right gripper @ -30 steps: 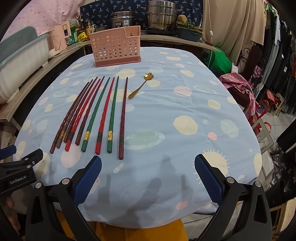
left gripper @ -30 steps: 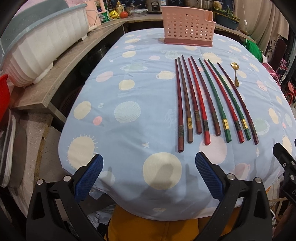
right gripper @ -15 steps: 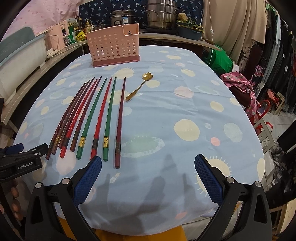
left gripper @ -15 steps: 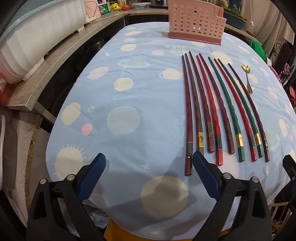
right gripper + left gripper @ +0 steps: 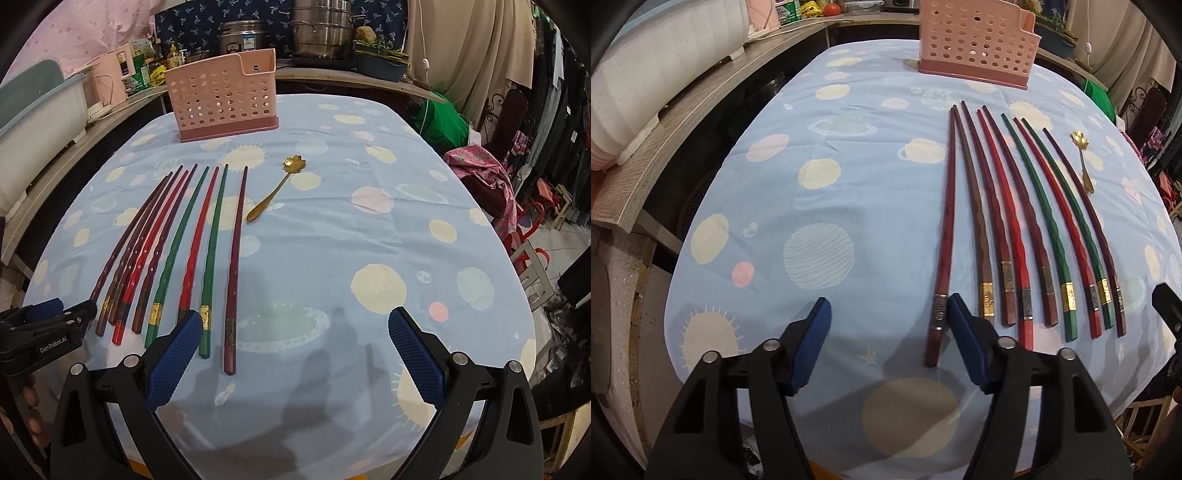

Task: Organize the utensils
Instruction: 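Reach the left tool to the outermost brown chopstick and close on it, then grasp the gold spoon handle with the right tool while the left tool holds the chopstick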

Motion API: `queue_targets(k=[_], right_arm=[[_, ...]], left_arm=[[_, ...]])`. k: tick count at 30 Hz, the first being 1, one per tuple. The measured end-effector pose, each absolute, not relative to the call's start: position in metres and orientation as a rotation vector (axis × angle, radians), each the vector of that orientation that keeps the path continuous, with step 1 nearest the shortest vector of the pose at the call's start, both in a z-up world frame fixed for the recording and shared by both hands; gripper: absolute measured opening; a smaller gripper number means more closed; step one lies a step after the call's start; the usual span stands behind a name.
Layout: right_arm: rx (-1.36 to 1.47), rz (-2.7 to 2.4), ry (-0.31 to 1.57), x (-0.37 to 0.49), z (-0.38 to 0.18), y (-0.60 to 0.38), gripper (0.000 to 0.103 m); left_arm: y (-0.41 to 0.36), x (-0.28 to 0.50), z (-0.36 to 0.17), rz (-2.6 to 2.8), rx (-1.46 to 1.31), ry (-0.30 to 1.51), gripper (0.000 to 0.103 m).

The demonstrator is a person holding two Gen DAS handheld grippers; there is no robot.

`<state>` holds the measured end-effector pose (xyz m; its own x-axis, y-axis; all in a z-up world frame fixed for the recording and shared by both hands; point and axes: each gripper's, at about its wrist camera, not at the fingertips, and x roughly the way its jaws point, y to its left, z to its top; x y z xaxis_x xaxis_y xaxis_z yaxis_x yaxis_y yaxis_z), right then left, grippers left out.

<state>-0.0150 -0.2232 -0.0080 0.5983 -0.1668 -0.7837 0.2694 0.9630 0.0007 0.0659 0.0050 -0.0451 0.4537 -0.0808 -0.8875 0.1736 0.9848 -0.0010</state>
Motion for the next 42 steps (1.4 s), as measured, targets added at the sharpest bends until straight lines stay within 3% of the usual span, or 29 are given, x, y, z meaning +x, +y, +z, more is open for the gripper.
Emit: queue_targets(k=[2, 7, 12, 28, 37, 42], right_arm=[[0.133, -0.251, 0.895, -0.011, -0.008, -0.226, 0.096], [0.163, -0.249, 0.895, 0.002, -0.009, -0.234, 0.096], [0.199, -0.25, 0.873, 0.024, -0.01, -0.246, 0.094], [0.208, -0.256, 0.92, 0.12, -0.041, -0.249, 0.05], [0.133, -0.254, 0.909, 0.099, -0.043, -0.247, 0.036], [0.136, -0.25, 0.91, 0.081, -0.042, -0.251, 0.021]], left_arm=[[0.003, 0.066, -0.044, -0.163, 0.095, 1.087, 0.051], [0.004, 0.073, -0.041, -0.168, 0.081, 1.09, 0.016], [0.006, 0.082, -0.041, -0.183, 0.067, 1.095, 0.008], [0.005, 0.088, -0.042, -0.177, 0.08, 1.077, 0.007], [0.005, 0.088, -0.043, -0.182, 0.078, 1.069, 0.007], [0.005, 0.087, -0.042, -0.184, 0.077, 1.068, 0.007]])
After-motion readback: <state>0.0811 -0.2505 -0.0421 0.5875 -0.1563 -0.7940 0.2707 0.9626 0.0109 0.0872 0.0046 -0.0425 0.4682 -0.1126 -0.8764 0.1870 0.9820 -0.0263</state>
